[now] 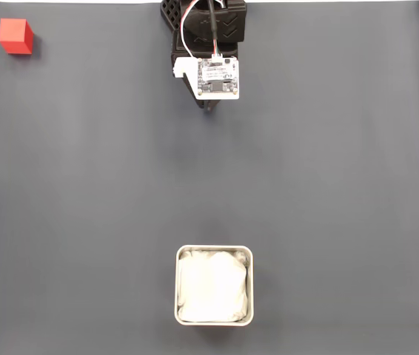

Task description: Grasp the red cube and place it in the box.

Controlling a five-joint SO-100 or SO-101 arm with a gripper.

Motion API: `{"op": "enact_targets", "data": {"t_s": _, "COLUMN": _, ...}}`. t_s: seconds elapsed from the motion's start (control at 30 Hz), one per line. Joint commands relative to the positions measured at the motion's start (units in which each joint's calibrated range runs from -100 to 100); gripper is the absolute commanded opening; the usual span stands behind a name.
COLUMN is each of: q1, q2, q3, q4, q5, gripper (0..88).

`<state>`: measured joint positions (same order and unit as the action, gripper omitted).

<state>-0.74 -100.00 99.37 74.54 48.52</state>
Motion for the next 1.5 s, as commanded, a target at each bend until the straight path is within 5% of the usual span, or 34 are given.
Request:
{"op": "enact_targets", "data": {"t_s": 0.0, "q1": 0.6, "q2": 0.0, "q3": 0.5, "q4": 1.3, "q5": 0.2, "gripper": 0.1}}
{"op": "enact_targets", "data": {"t_s": 1.0, "q1": 0.4, "q2": 0.0, "q3": 0.5, "q4": 1.3, "q5": 0.1, "gripper": 0.0}}
{"op": "enact_targets", "data": {"t_s": 1.47, "q1": 0.0, "q2": 9.5, "q3": -14.7, "q4": -16.5, "q5": -1.9, "gripper": 0.0}}
